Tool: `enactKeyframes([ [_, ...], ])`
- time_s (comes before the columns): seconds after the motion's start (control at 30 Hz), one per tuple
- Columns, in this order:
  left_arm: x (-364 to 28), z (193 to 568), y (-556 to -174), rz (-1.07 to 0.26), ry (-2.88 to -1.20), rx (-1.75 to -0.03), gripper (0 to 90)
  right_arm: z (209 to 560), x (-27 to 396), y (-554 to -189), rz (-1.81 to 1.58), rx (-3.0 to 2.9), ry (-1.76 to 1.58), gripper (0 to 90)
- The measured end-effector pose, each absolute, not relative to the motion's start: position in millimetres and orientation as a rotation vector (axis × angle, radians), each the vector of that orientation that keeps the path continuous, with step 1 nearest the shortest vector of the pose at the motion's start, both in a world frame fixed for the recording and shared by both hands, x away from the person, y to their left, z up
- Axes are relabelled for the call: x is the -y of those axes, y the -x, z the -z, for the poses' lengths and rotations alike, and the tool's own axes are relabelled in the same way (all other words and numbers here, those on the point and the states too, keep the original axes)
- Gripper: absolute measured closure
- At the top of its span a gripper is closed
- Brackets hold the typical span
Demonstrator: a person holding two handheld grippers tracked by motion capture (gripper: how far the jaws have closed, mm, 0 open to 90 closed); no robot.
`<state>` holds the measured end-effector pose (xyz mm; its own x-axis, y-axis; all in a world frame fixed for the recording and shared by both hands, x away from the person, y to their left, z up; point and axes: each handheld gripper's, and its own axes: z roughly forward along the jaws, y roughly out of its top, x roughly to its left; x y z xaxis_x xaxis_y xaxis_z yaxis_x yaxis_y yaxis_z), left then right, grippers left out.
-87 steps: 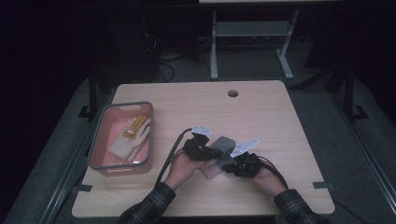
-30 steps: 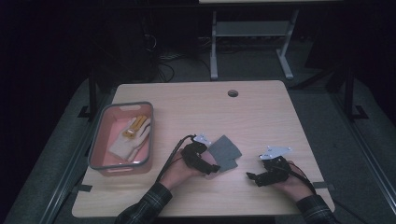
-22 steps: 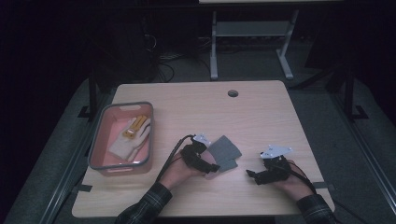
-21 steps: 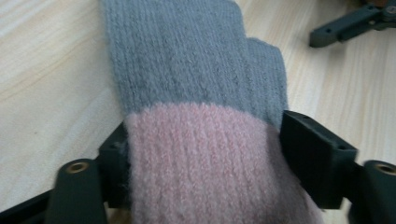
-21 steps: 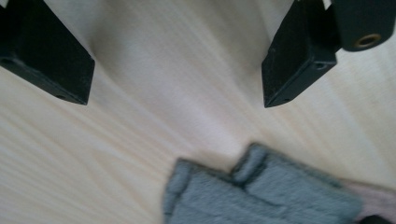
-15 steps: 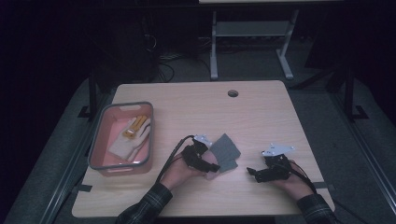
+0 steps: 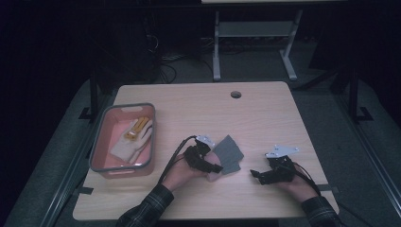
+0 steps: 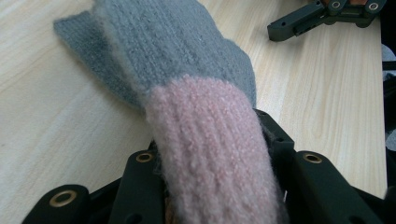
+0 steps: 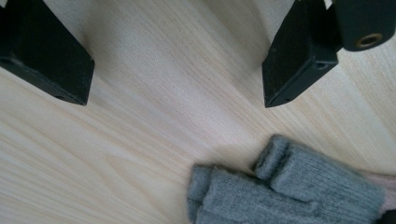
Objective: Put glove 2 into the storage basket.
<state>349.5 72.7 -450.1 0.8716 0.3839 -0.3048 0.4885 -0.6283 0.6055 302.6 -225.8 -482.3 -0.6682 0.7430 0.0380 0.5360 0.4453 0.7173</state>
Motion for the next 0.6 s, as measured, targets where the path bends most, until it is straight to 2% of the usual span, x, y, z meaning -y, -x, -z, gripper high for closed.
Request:
enactKeyframes([
  [0.6, -90.2, 420.4, -354.0, 0.154, -2.263, -0.644, 59.8, 482.3, 225.8, -302.6, -1.047, -2.418, -1.102, 8.8],
])
